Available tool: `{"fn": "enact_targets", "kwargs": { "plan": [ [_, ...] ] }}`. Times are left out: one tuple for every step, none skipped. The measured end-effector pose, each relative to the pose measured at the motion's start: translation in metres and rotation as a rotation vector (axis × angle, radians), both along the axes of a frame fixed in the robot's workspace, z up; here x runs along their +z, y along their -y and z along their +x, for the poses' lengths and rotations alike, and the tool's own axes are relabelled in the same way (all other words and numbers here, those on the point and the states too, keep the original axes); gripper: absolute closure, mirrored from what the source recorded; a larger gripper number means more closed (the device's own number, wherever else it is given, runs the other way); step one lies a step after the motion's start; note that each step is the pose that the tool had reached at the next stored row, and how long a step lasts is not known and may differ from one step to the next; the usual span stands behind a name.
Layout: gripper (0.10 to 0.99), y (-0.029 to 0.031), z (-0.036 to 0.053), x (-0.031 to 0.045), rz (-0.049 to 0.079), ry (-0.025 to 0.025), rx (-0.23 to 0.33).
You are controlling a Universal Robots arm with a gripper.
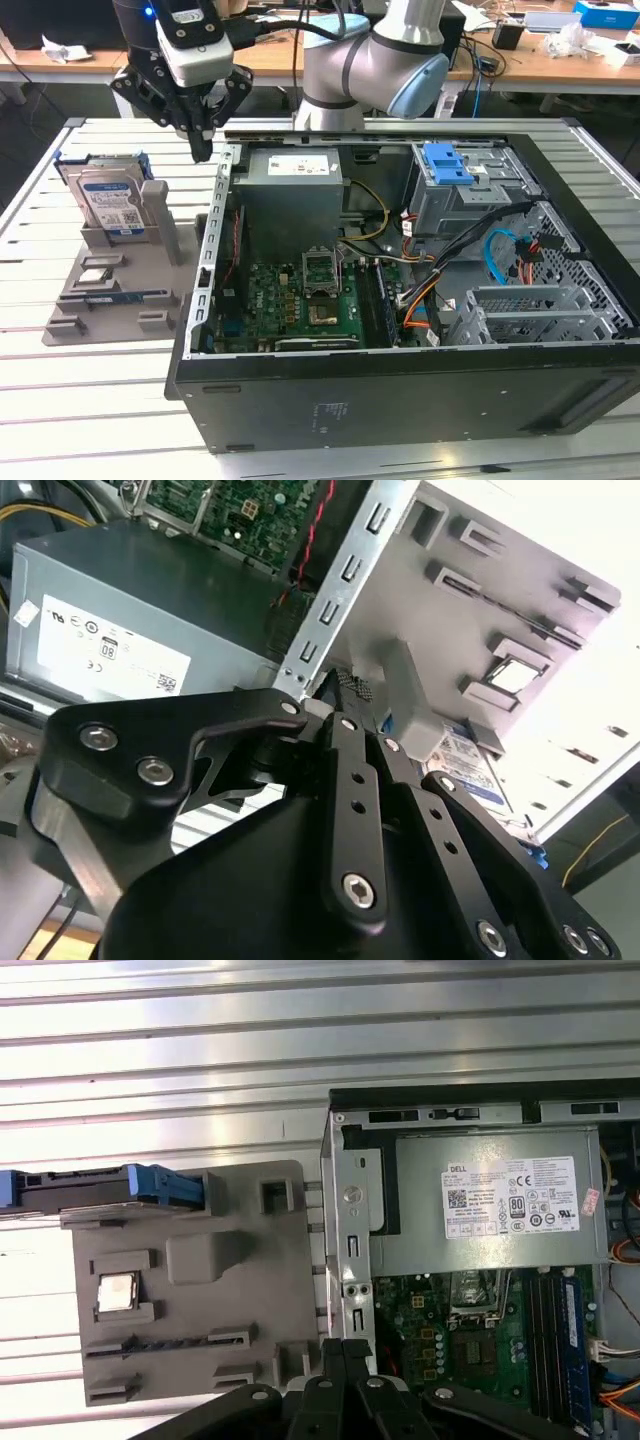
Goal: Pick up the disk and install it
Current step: 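Reach for the disk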
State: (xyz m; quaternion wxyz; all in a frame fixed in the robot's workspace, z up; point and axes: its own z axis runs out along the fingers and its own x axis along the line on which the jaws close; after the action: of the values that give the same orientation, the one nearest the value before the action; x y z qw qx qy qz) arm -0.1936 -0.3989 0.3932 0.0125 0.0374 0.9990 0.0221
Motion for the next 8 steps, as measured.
{"fn": "enact_targets", "kwargs": {
  "plan": [
    [0.980, 0.0000, -0.0024, 0.0000, 0.000, 0.0000, 0.000],
    [0.980, 0.0000, -0.0062, 0.0000, 0.000, 0.0000, 0.000],
    [0.980, 0.0000, -0.0108, 0.0000, 0.000, 0.0000, 0.000],
    [0.980, 0.0000, -0.0148, -0.0001, 0.000, 0.0000, 0.000],
    [0.980, 0.0000, -0.0181, -0.0002, 0.000, 0.0000, 0.000],
    [0.980, 0.0000, -0.0216, -0.0003, 0.000, 0.0000, 0.000],
    [0.980, 0.0000, -0.0247, -0.0005, 0.000, 0.0000, 0.000],
    [0.980, 0.0000, -0.0285, -0.0006, 0.000, -0.0001, 0.000]
  ]
}}
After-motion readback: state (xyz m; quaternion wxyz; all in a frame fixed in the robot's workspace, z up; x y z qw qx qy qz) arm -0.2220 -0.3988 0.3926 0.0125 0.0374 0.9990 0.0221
